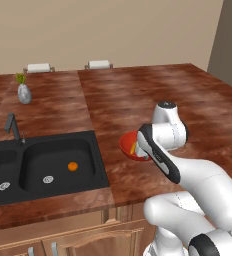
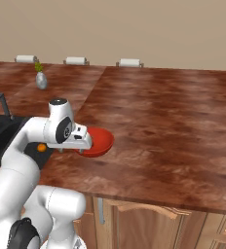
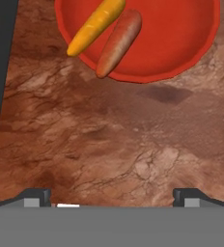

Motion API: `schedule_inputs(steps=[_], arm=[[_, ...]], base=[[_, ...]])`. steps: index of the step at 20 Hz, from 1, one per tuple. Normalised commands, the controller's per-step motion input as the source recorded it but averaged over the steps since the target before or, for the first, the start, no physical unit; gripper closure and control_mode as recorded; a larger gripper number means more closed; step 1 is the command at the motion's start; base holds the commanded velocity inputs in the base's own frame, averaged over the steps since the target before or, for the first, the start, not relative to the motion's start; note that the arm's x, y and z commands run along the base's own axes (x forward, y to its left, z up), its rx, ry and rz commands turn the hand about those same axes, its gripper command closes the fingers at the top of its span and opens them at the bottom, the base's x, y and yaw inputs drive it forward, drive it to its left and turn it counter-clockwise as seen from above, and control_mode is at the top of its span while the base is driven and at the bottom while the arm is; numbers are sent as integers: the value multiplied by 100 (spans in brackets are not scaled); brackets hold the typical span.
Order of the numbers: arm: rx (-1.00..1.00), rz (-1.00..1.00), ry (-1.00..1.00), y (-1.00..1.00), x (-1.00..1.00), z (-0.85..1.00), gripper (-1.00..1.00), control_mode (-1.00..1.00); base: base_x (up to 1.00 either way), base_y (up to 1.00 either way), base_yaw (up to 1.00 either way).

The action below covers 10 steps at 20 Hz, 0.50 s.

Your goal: Pick the carrots from the cabinet and place them in one bowl. Pick the tangerine from the sink and place it in the other bowl.

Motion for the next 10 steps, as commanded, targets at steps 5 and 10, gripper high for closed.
schedule_inputs(steps=[5,10], arm=[[0,0,0,0,0,0,-100,100],[0,0,0,0,0,0,-100,100]], base=[[-47,0,0],[-40,7,-3]])
